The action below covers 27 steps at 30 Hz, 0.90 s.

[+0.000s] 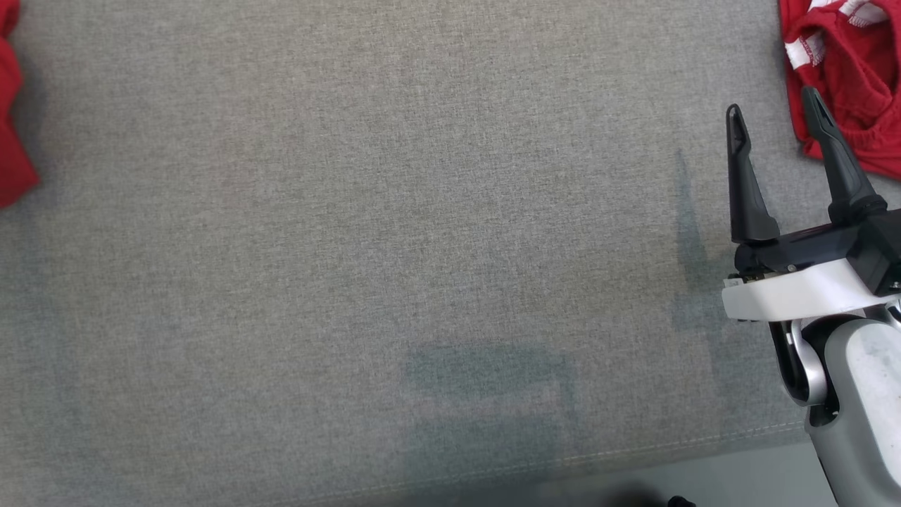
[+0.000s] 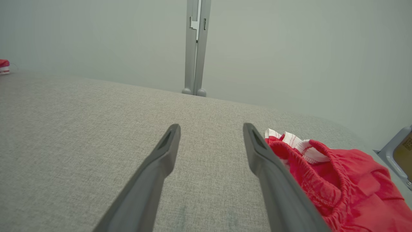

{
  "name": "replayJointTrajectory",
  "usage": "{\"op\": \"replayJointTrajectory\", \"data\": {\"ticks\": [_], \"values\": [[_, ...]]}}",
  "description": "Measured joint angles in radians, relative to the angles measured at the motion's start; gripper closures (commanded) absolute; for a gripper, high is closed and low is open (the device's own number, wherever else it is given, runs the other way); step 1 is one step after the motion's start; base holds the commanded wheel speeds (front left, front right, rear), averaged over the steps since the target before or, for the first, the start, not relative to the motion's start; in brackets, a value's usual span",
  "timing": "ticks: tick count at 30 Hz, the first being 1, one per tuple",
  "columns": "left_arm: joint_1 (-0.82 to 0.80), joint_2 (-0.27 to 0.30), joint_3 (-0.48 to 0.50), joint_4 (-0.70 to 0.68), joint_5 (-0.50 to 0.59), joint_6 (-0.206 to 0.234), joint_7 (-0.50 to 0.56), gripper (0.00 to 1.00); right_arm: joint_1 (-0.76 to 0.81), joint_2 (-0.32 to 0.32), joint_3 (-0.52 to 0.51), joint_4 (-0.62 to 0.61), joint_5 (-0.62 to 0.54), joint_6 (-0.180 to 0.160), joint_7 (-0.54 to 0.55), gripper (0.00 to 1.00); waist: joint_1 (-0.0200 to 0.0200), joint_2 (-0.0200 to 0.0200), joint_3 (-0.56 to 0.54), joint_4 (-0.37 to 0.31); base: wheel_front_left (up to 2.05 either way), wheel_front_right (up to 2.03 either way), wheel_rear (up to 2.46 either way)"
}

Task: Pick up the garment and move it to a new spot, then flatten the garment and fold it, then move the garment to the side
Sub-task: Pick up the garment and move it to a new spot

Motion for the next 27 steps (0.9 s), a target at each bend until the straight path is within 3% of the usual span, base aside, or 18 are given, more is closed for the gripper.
{"op": "replayJointTrajectory", "data": {"ticks": [8, 14, 20, 27], "values": [[-0.034, -0.065, -0.06, -0.012, 0.003, -0.07, -0.135, 1.0, -0.016, 0.004, 0.004, 0.048, 0.0, 0.001, -0.017, 0.0, 0.0, 0.0, -0.046, 0.013, 0.0, 0.0, 0.0], [-0.05, -0.141, -0.182, -0.053, 0.011, -0.113, -0.198, 1.0, -0.022, 0.018, 0.021, 0.087, 0.001, 0.003, -0.026, 0.0, 0.0, 0.0, -0.108, 0.022, 0.0, 0.0, 0.0], [-0.037, -0.225, -0.306, -0.085, 0.007, -0.114, -0.237, 1.0, -0.022, 0.042, 0.032, 0.125, 0.011, 0.01, -0.036, 0.0, 0.0, 0.0, -0.183, 0.027, 0.0, 0.0, 0.0], [0.105, -0.373, -0.419, -0.05, -0.064, -0.114, -0.271, 1.0, -0.011, 0.084, 0.066, 0.191, 0.048, 0.016, -0.043, 0.0, 0.0, 0.0, -0.274, 0.019, 0.0, 0.0, 0.0]]}}
